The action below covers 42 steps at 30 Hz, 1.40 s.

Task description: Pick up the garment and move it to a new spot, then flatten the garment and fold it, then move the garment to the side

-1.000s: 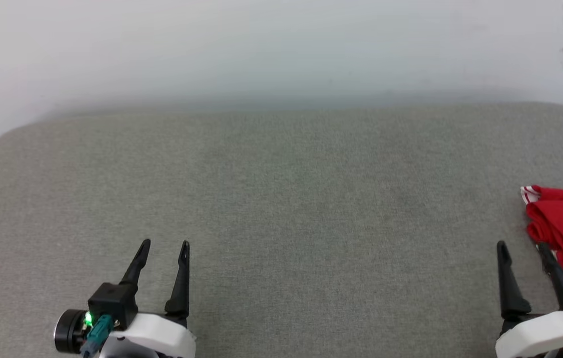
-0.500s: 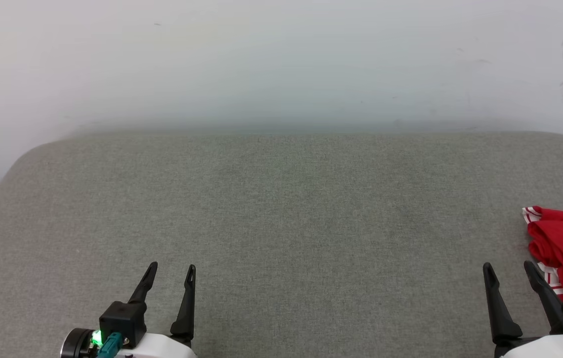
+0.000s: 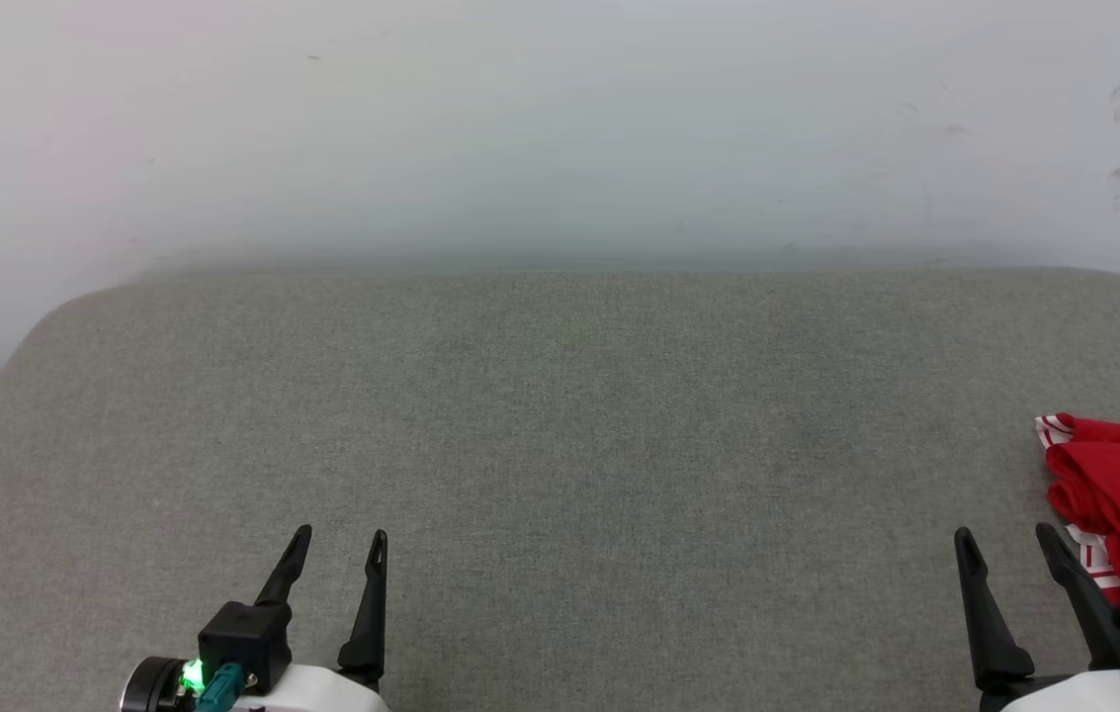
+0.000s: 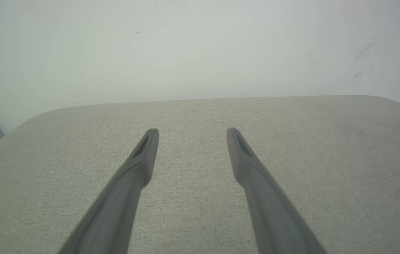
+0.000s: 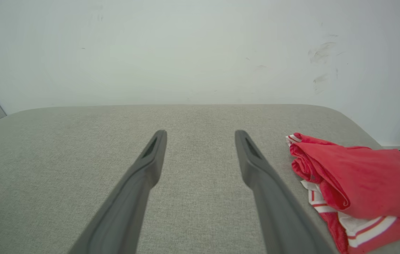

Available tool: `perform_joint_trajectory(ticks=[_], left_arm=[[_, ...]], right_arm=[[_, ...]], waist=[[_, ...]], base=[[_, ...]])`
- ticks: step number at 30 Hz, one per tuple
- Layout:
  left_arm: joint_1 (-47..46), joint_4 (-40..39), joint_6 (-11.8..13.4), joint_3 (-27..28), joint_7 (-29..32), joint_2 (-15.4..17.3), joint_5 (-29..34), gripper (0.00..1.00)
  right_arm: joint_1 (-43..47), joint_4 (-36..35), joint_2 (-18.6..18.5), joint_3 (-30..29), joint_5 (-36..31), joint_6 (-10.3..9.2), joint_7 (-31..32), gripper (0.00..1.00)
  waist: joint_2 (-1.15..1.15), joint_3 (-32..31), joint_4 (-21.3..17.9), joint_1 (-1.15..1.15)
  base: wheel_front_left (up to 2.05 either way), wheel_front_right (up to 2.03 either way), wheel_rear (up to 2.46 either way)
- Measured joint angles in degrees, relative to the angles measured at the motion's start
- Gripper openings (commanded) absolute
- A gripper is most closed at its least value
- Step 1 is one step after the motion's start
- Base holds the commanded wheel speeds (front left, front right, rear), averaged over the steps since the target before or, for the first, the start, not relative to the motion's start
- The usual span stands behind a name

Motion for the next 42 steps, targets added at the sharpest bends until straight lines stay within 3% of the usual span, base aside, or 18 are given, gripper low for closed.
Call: perform_joint_trajectory(ticks=[12,13,19,42], left_arm=[[-0.3,0.5,-0.3,0.8,0.0,-0.7,0.0,1.0],[-0.4,0.5,-0.4,0.8,0.0,-0.7,-0.1,0.0],[0.9,2.9,-0.5,1.1,1.0,-1.1,-1.8,0.0],[-0.7,2.9,-1.8,4.4,6.8,-2.1,-25.3,0.0]], right_arm=[[-0.1,-0.6,0.0,0.0,0.0,0.0,0.2,1.0],[-0.1,-0.6,0.0,-0.1,0.0,0.0,0.3,0.0],[0.2,1.9,0.0,0.1,1.4,0.0,0.2,0.0],[-4.1,8.7,-0.5,1.0,26.3,0.0,0.4,0.0]], waist=[[0.0,0.3,0.2,0.0],[0.0,0.4,0.3,0.0],[0.0,0.4,0.3,0.0],[0.0,0.9,0.1,0.0]], base=[[0.0,0.0,0.0],[0.0,0.0,0.0],[0.0,0.0,0.0],[0.0,0.0,0.0]])
